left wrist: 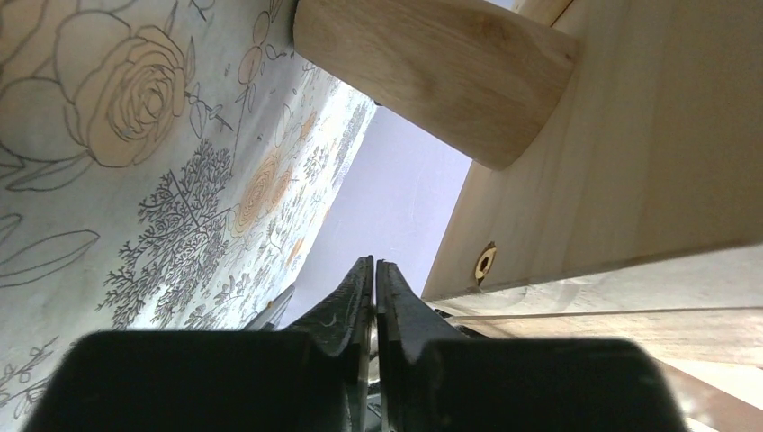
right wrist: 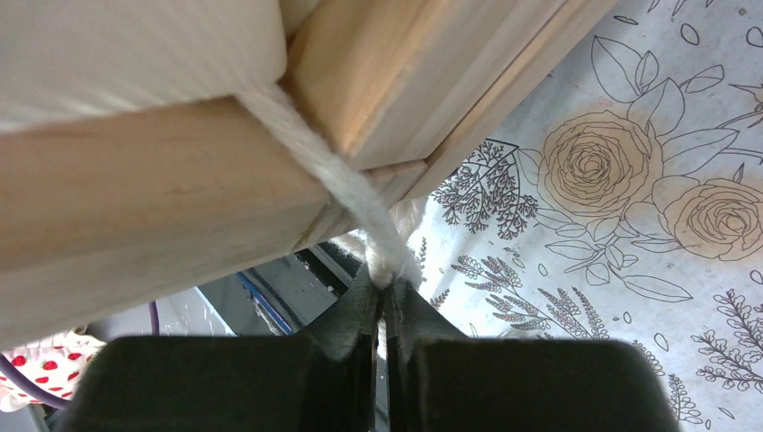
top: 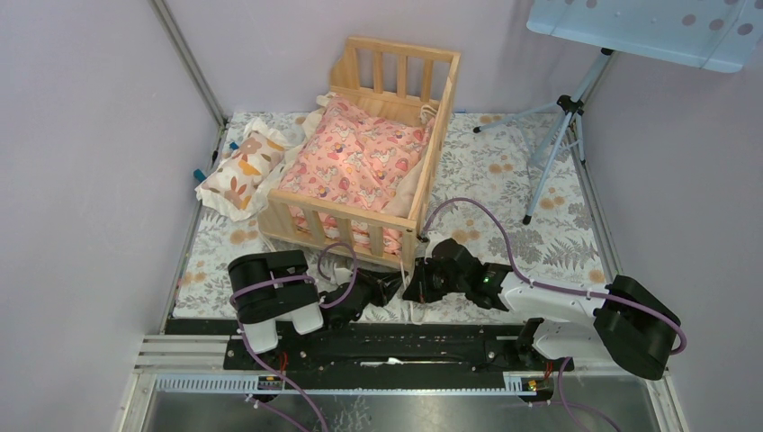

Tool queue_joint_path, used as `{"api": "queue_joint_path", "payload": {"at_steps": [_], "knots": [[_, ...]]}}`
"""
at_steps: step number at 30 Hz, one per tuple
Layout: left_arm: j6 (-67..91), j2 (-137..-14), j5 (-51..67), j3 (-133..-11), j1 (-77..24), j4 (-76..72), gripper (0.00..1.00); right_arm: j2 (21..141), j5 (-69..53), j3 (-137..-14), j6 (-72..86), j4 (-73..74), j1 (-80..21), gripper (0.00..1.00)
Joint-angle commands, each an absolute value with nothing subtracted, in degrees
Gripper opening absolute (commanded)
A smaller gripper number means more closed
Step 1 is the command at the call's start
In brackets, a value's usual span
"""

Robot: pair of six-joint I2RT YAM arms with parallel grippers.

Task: Set up the pet bed
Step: Tie the ropes to the bed frame.

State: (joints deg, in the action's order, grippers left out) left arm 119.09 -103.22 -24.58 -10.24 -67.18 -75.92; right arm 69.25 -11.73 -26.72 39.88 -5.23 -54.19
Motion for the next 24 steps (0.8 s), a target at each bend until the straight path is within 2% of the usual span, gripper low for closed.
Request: {"api": "queue_joint_path", "payload": {"at_steps": [1, 3, 10, 13, 18, 22, 24], "knots": [[121.5, -102.0, -24.2, -10.4, -66.9, -92.1, 0.04, 71.4, -18.1, -23.1, 39.1, 8.6, -55.1, 0.0], [121.5, -102.0, -24.3, -10.2, -66.8, -92.1, 0.0, 71.4, -18.0, -23.1, 39.1, 8.6, -55.1, 0.0], [121.7, -102.0, -24.5, -9.2, -66.8, -92.1, 0.0, 70.6, -17.0, -23.3, 39.2, 8.6, -55.1, 0.0], [121.8, -102.0, -24.5, -8.7, -66.8, -92.1, 0.19, 70.4, -17.0, -23.5, 39.3, 8.6, -55.1, 0.0], [121.7, -102.2, -23.6, -9.1, -66.8, -92.1, 0.37, 70.8, -17.2, -23.3, 39.2, 8.5, -55.2, 0.0], [121.3, -101.9, -22.3, -9.3, -66.8, -92.1, 0.39, 70.9, -17.4, -23.4, 39.3, 8.5, -55.1, 0.0], [121.5, -101.9, -22.2, -9.2, -66.8, -92.1, 0.44, 70.9, -17.5, -23.4, 39.2, 8.4, -55.1, 0.0]]}}
